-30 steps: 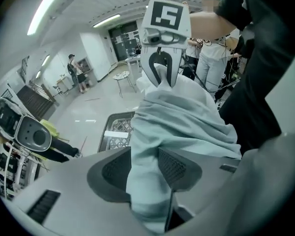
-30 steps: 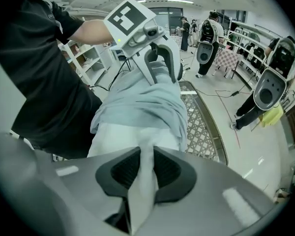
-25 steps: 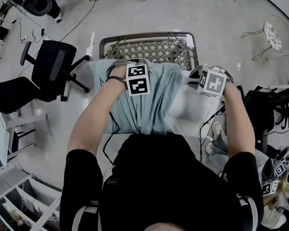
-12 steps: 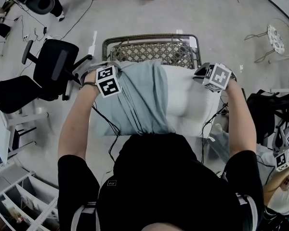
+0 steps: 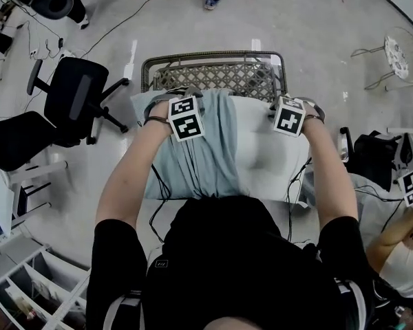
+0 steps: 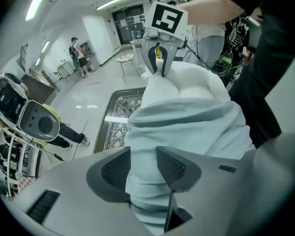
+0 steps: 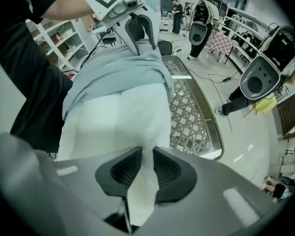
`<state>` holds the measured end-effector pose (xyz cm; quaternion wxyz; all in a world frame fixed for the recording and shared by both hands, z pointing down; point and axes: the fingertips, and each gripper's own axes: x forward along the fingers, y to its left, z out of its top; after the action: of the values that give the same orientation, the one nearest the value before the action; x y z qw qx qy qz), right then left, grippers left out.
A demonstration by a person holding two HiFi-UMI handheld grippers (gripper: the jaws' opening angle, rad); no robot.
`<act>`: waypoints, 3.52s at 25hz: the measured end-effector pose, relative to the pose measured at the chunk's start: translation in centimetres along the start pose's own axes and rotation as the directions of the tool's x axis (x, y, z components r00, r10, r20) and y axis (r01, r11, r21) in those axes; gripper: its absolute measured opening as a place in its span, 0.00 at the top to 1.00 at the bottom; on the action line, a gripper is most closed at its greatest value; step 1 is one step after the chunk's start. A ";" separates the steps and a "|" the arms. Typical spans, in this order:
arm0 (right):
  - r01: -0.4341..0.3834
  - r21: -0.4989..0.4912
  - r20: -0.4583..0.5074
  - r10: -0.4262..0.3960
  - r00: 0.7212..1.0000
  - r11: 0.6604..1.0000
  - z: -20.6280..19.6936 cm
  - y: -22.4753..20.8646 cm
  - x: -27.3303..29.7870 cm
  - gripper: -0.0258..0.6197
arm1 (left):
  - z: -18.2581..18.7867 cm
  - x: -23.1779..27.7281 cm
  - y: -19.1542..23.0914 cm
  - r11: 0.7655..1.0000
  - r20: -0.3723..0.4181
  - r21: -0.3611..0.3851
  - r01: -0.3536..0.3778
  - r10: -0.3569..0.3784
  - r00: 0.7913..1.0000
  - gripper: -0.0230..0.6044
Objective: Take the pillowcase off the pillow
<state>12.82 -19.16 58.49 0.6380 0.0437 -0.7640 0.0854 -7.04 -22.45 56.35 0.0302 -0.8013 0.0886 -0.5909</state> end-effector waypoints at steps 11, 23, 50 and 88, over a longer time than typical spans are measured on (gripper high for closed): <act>0.009 -0.115 -0.005 -0.009 1.000 0.993 -0.4 1.5 1.2 0.85 | 2.5 6.3 -1.3 0.984 0.003 0.073 0.163 -0.163 0.987 0.79; -0.047 0.009 0.094 0.045 0.995 0.999 -1.8 0.1 -0.5 0.88 | -4.8 1.4 -1.6 0.986 -0.148 0.146 0.084 -0.062 0.987 0.95; -0.201 0.025 0.100 0.198 0.975 0.979 6.0 -2.4 8.9 0.42 | -14.4 1.4 5.5 0.921 -0.140 -0.312 -0.232 0.197 0.970 0.87; 0.330 0.007 0.205 -0.324 0.923 0.944 -1.8 24.7 9.7 0.31 | -9.6 -1.6 -29.1 0.939 -0.069 -0.263 -0.220 0.209 0.975 0.55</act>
<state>8.45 5.78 66.51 0.5622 0.1702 -0.8084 -0.0378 -13.51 7.00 62.13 -0.0166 -0.7716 0.2554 -0.5824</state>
